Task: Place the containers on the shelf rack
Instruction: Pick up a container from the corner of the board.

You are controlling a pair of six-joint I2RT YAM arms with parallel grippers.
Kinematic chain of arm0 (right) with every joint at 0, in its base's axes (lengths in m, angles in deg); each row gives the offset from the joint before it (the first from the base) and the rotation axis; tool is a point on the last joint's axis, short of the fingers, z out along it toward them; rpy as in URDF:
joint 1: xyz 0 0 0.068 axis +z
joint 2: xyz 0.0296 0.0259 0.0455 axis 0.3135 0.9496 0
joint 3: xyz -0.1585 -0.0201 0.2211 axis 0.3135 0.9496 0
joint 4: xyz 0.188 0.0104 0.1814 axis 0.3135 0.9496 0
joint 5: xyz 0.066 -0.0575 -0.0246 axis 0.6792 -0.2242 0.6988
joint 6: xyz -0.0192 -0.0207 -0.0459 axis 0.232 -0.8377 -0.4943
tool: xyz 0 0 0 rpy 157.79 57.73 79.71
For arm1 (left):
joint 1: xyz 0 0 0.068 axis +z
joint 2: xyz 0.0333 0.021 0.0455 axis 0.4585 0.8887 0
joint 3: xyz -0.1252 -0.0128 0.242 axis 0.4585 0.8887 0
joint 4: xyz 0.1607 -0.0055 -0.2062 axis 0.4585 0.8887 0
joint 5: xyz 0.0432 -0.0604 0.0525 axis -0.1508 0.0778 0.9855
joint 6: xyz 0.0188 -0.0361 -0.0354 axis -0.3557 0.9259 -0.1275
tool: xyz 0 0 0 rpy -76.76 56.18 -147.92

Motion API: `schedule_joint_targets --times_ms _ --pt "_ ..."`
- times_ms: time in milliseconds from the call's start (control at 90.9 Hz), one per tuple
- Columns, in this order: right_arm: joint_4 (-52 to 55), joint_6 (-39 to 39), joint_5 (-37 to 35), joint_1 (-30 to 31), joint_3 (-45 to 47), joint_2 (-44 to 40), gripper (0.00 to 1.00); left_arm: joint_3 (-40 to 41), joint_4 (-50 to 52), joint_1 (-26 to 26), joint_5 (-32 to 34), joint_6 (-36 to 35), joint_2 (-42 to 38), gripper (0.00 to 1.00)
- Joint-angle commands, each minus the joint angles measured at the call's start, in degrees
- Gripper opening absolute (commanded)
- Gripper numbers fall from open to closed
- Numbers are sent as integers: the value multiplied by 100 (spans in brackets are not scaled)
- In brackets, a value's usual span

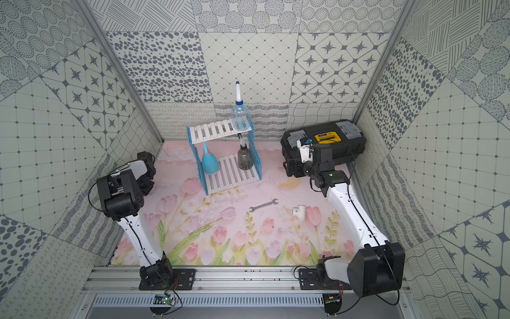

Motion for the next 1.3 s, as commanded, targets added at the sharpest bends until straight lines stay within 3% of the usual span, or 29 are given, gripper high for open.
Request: schedule_joint_targets --times_ms 0,220,506,671,759,924,1078,1288 --pt "-112 -79 -101 24 -129 -171 97 132 1133 69 -579 336 -71 53" --pt "-111 -64 -74 23 -131 -276 97 295 1101 -177 -1384 1360 -1408 49" --pt "-116 168 484 24 -208 -508 97 1222 1026 -430 -3726 2864 -3991 49" --pt "-197 670 1546 24 -585 -629 97 1548 799 -439 -5048 3676 -5656 50" --pt "-687 1335 2371 108 -728 -662 97 1373 782 -468 -5684 4007 -6371 49" --pt "-1894 2494 3176 806 -993 -437 97 1049 258 -1158 -7466 4754 -6774 48" --pt "-3189 3379 3165 1697 -1272 151 97 1362 -997 -1892 -9199 5638 -6854 47" --pt "-2957 3131 2678 2683 -2385 1155 97 2455 -2976 -2800 -10408 6715 -6964 45"
